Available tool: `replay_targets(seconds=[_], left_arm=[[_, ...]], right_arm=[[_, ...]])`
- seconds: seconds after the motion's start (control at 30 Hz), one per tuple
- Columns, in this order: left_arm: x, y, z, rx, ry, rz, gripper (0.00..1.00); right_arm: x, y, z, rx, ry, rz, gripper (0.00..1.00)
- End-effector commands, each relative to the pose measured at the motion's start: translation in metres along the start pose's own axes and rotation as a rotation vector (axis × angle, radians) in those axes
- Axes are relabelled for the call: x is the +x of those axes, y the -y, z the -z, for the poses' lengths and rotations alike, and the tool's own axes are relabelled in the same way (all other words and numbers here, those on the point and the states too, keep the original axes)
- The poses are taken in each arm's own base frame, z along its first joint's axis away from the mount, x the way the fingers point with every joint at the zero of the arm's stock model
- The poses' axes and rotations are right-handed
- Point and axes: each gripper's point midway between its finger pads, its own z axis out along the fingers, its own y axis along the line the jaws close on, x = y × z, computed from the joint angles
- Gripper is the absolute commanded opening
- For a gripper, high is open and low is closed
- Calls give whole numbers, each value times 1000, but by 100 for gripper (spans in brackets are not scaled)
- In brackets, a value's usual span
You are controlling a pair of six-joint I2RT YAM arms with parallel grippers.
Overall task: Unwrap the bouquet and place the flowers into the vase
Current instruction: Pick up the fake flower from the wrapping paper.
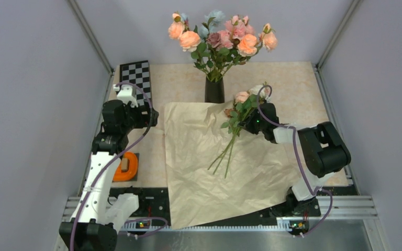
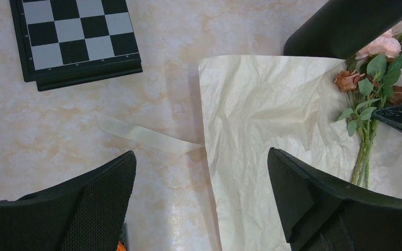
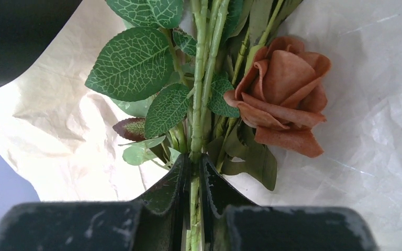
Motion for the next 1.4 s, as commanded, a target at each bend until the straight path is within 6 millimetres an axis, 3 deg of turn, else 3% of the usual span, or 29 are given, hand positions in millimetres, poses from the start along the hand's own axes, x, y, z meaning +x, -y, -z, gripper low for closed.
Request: replay_targets(seconds=[0.0, 0.47, 0.77, 0.9, 1.07, 1.37], left_arm=[[-4, 0, -3, 7, 19, -15, 99], [-5, 2, -1, 13, 24, -13, 99], [-7, 2, 1, 13, 30, -15, 99], [-7, 12, 2, 70, 27, -16, 99], [-14, 36, 3, 185, 49, 67, 99], [-34, 98, 22, 431, 92, 199, 99]], right_arm=[[-18, -22, 4, -51, 68, 8, 0], [-35, -28, 41, -56, 185, -21, 0], [-55, -34, 87, -65, 320, 22, 0], [-59, -56, 120, -180, 380, 108, 0], [-58, -85, 179, -343, 476, 256, 0], [-47, -141, 281, -641, 581, 447, 0]])
